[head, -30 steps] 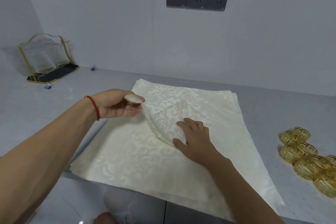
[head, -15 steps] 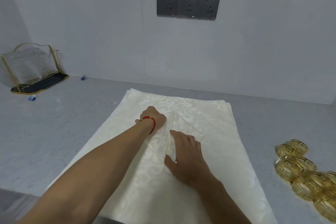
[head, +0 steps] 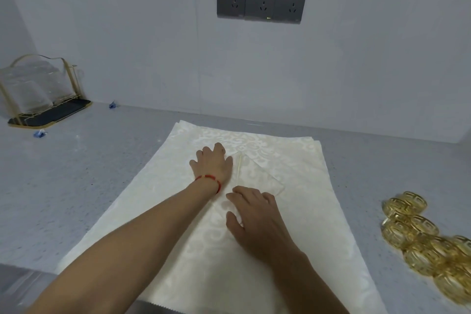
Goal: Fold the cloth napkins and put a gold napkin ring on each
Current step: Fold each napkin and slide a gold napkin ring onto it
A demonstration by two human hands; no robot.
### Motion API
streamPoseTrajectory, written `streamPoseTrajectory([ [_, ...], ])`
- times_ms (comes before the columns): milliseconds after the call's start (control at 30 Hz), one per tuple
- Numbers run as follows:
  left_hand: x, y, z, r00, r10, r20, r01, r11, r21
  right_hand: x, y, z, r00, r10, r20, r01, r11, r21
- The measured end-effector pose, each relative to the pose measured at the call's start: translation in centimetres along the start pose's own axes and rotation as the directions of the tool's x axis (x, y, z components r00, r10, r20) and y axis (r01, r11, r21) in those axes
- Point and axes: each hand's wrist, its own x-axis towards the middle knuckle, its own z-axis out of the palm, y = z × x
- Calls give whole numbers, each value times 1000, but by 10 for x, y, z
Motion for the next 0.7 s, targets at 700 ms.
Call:
streamPoseTrajectory([
  [700, -104, -35, 18, 878, 471, -80, -459, 878, 135, 154, 48, 3, 865, 331, 378, -360, 933, 6],
])
